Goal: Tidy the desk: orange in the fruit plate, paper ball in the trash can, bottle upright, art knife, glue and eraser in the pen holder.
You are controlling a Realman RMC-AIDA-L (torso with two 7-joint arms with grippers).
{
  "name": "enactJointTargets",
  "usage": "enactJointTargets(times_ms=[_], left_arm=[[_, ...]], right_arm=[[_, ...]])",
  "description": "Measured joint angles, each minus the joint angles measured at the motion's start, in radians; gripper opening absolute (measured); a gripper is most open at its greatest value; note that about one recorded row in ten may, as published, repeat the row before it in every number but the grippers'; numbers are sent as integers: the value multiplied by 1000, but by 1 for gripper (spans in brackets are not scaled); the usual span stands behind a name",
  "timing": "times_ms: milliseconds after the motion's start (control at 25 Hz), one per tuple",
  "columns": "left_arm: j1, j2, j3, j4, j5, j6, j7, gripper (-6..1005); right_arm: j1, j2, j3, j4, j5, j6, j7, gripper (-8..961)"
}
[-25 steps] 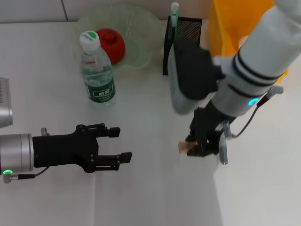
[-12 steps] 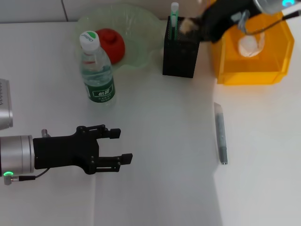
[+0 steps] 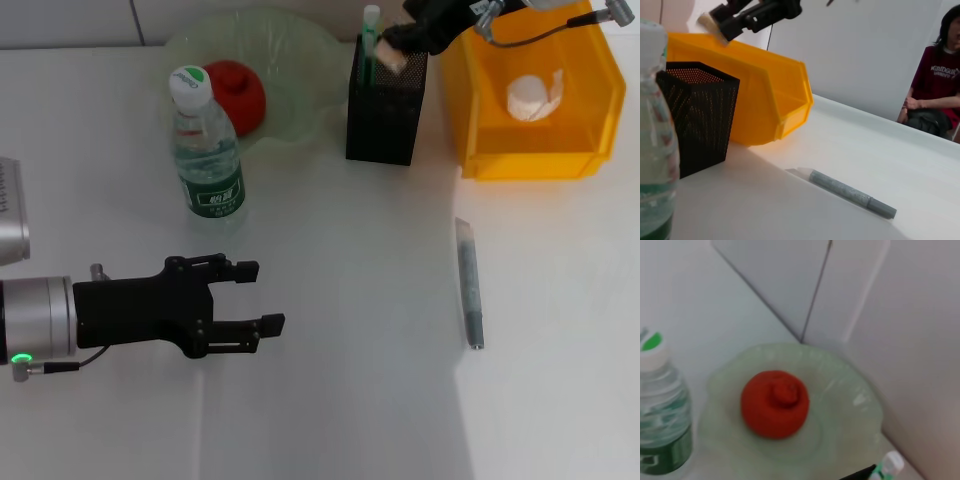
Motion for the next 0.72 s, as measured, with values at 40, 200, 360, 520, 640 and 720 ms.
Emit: enactJointTargets(times_ms=[40,200,360,520,640,720], left_arm=[[-3,-2,-1,0,2,-2,0,804],[-3,-2,-1,0,2,-2,0,803],[-4,0,-1,0,2,-2,0,802],[-4,2,-1,0,2,-2,-1,802],[-4,5,-1,1,3,-2,-3,802],[-4,5,-1,1,3,-2,-3,803]], right_arm=[[4,0,4,19,3,26,0,321],[6,0,2,36,5,41,-4,332],[-15,1,-2,10,12,35,-4,465],[-54,-2,7,-88,29,-84,47,530],[-55,-5,15,-214,-53,-350,177,529],[-55,-3,14,-235,-80,-419,204,528]])
